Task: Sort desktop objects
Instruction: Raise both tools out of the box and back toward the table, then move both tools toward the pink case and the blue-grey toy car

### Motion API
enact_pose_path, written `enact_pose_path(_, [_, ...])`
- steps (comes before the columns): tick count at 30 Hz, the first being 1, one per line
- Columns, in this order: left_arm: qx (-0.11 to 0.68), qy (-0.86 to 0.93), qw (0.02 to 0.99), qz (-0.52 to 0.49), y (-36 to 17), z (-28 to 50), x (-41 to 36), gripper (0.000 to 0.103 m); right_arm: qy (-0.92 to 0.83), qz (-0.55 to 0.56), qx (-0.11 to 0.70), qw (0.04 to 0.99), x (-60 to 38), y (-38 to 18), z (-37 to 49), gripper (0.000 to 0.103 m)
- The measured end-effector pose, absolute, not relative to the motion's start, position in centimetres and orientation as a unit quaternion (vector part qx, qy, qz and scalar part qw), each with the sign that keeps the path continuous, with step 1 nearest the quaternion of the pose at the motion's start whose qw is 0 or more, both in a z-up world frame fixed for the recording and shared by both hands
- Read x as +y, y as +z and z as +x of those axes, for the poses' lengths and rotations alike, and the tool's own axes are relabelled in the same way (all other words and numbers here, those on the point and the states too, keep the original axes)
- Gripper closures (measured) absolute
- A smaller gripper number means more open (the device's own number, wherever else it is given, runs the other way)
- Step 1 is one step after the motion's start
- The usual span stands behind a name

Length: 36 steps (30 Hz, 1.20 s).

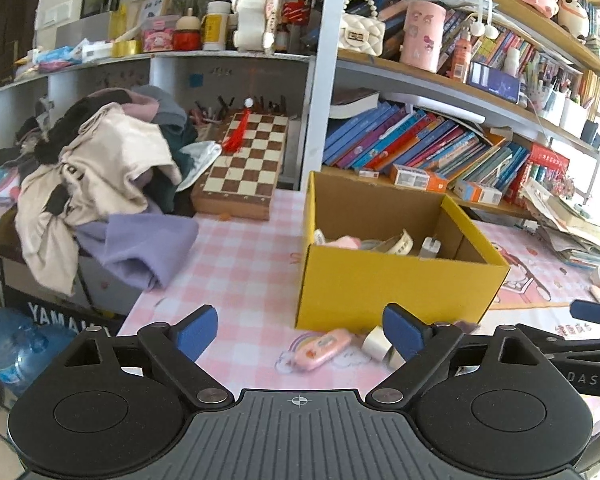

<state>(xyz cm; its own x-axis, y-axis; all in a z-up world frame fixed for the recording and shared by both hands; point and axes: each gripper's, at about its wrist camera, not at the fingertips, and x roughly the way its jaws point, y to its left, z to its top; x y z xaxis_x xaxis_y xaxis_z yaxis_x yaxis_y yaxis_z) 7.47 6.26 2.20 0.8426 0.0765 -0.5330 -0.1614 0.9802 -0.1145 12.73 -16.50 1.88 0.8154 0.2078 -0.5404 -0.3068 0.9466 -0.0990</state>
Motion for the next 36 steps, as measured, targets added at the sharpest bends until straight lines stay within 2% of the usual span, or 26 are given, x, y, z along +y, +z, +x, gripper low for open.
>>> enact_pose_path(22, [0.345,0.036,0.937,-0.039,-1.9,5.1,4.6,0.011,0.119,-0.087,0.355,0.923,-16.7,-3.1,9.1,0.01])
enact_pose_path(28, [0.348,0.01,0.938,-0.005,-2.1,5.1,3.2,0.011,0.137,-0.098,0.364,0.916,-15.7,-3.5,8.9,0.01])
enact_pose_path(36, [0.357,0.002,0.934,-0.009,-2.6,5.5,3.0,0.011,0.134,-0.096,0.372,0.913,-15.9,-3.6,9.4,0.01])
